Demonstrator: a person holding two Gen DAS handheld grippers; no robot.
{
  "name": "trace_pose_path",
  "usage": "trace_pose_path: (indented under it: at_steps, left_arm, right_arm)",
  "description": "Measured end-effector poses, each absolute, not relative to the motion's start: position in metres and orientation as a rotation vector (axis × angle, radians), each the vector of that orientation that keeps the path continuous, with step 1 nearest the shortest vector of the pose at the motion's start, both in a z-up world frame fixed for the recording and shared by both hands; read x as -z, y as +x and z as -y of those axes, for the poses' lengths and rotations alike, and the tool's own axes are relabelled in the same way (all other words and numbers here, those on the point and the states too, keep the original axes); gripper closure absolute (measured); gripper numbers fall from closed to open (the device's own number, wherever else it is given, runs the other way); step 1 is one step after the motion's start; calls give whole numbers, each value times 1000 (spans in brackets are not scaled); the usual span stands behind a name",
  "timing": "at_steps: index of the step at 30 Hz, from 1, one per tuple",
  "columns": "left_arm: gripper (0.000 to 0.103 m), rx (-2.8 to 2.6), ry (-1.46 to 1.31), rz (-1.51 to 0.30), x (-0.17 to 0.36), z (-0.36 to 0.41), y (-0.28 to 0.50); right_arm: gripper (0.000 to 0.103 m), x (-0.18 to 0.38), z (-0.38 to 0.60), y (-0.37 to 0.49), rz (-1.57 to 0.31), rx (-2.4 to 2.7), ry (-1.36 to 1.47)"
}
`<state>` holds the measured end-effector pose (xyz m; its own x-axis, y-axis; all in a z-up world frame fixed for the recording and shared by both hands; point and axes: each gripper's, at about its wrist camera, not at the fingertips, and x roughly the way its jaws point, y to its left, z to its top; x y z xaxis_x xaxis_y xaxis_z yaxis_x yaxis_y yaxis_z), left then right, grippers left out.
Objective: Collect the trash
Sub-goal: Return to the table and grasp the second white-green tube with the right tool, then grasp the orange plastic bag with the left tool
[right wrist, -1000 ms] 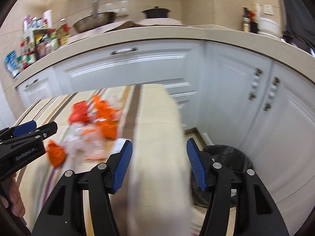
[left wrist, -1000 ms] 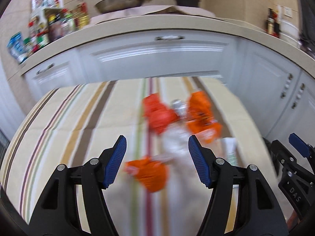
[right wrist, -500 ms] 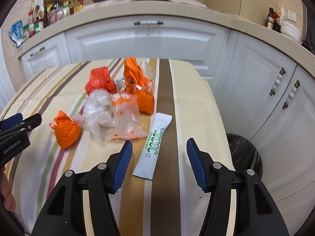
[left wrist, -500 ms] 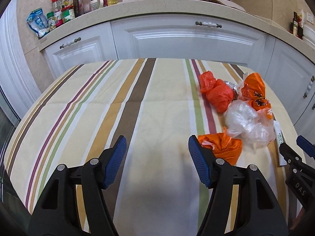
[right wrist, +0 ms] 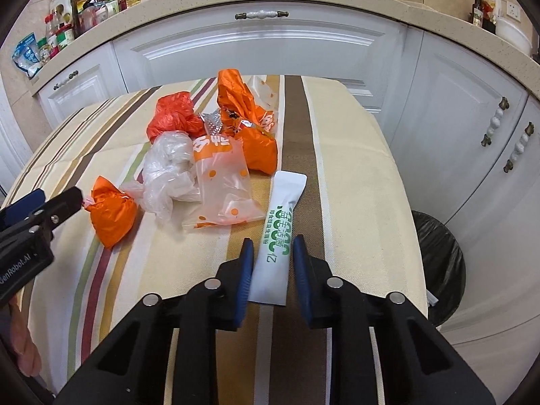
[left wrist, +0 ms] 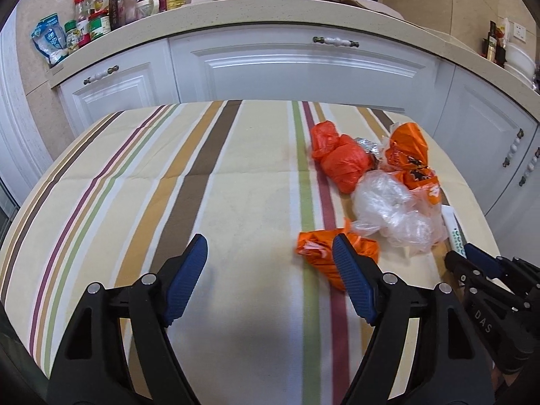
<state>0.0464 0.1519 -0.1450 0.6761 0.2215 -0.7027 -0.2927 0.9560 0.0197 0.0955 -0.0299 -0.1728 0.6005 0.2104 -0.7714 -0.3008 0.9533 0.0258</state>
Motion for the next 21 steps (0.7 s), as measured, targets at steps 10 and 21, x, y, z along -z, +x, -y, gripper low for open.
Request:
trace_pose_path:
  at_steps: [10,21]
  left_arm:
    - [28,-287,-47,-790,150,-128,61]
    - [20,-262,-76,-787,138,-118,55]
  right_arm:
    - [83,167,50,91,-852,-318,-67]
    - [83,153,76,88,-802,-305,-41]
